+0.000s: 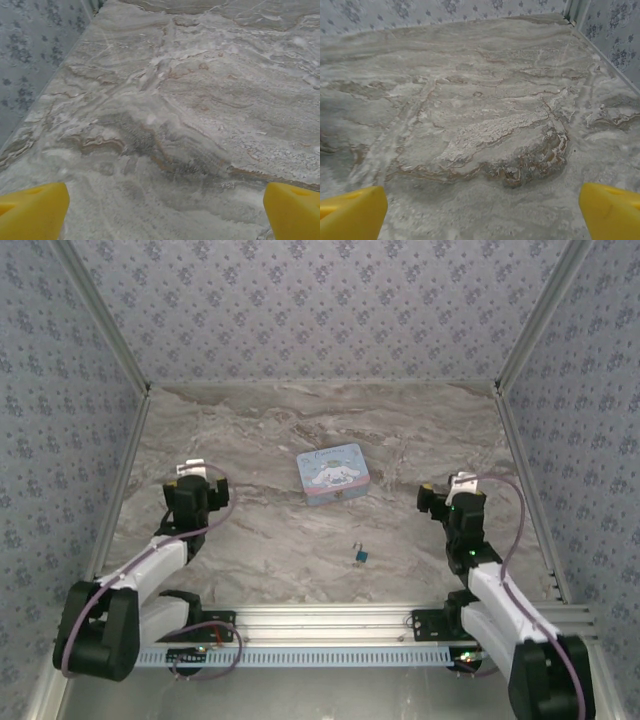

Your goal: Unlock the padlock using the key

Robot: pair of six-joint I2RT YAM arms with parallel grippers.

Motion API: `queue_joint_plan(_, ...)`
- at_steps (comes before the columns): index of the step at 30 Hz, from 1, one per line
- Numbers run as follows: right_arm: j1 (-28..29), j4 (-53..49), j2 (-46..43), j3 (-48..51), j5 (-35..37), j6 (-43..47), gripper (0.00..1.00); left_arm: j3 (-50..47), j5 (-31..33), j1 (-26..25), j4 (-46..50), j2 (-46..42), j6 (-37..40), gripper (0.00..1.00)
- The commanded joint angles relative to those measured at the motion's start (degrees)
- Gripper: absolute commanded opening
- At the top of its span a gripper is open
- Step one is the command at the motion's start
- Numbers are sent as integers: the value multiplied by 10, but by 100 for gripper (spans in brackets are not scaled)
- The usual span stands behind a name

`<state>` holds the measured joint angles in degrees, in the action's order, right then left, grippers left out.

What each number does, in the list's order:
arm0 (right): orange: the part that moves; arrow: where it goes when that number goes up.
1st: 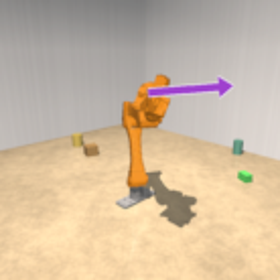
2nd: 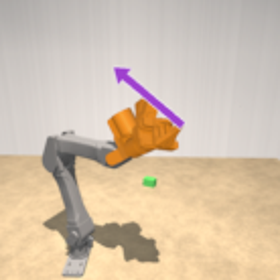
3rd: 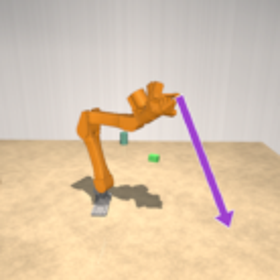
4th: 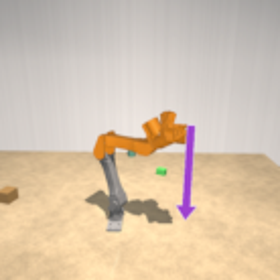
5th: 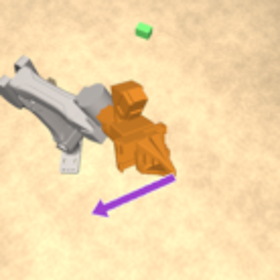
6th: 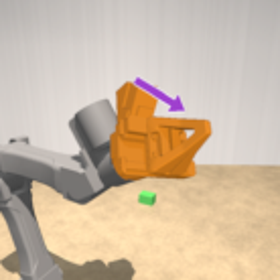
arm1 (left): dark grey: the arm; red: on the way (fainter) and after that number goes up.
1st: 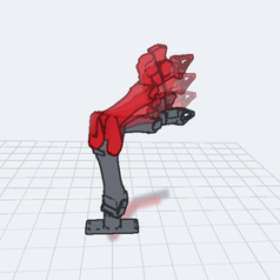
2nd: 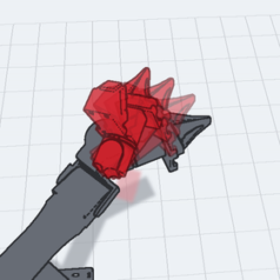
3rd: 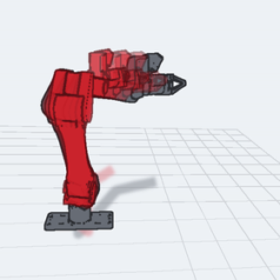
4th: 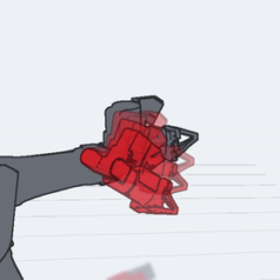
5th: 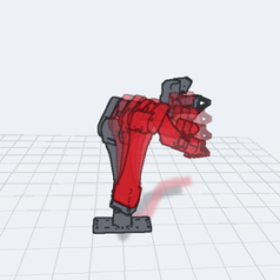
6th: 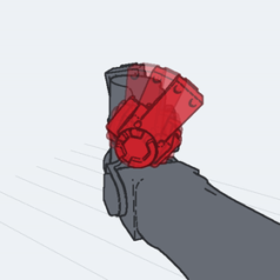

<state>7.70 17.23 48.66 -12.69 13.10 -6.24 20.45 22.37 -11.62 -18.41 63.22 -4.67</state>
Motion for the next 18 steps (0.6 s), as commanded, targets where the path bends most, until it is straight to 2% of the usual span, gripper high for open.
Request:
queue_joint_plan(1, -5, 153, 86, -9, -1, 61, 100, -12, -40, 6, -119, 34, 31, 99)
queue_joint_plan(6, -16, 284, 212, -5, -28, 97, 100, -32, -68, 14, -218, 81, 59, 99)
queue_joint_plan(10, -31, 322, 255, -14, -50, 122, 100, -40, -89, 21, -269, 102, 78, 99)
queue_joint_plan(15, -58, 421, 331, 4, -87, 110, 100, -64, -124, 34, -339, 120, 103, 99)
queue_joint_plan(18, -62, 447, 375, -3, -102, 112, 100, -76, -145, 52, -413, 169, 101, 99)
